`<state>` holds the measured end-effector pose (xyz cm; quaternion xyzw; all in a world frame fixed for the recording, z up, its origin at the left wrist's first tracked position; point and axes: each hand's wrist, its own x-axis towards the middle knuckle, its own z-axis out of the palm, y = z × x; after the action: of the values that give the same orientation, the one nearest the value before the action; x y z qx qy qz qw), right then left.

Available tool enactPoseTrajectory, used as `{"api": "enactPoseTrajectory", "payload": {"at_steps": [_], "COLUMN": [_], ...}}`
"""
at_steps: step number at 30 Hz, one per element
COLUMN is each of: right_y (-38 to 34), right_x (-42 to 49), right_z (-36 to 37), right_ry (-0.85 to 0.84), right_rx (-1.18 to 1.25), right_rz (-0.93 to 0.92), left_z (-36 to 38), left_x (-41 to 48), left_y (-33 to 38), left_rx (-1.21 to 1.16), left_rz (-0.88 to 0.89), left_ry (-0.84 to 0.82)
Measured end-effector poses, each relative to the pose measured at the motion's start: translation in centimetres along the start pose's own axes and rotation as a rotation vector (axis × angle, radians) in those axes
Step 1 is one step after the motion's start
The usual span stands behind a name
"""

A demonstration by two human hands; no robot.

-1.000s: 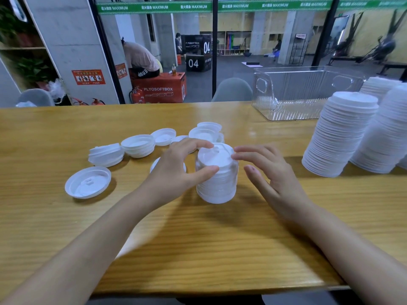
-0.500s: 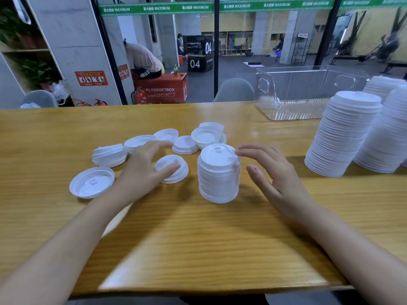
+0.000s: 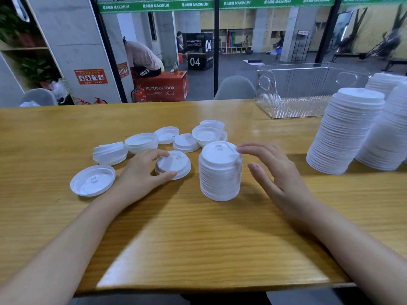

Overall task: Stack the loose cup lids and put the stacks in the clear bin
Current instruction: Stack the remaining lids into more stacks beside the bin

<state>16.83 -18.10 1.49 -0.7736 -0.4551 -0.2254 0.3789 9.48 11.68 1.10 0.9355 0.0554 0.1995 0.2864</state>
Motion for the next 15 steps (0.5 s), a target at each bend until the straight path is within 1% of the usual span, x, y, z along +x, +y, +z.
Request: {"api": "enactPoseTrajectory", "payload": {"at_steps": [6,10,15], "right_y": [0.10,0.11,-0.14], "right_x": [-0.01,-0.04,-0.05], "right_z": [0.10,0.15,0.07], "right_ry": [-0.002,-0.003,-0.008], "right_rx": [0.001,0.004,0.011], "right_rz": [-0.008,0.000,0.015], "left_z": [-0.04,-0.17,-0.16], "left_x": [-0.12,-0.22,-0.31], "left_y": [0.27,0.32,0.66], "left_rx": [-0.054,-0.074,-0.053], "left_rz": [-0.025,-0.053,-0.043], "left_ry": [0.030,0.005,-0.016]}}
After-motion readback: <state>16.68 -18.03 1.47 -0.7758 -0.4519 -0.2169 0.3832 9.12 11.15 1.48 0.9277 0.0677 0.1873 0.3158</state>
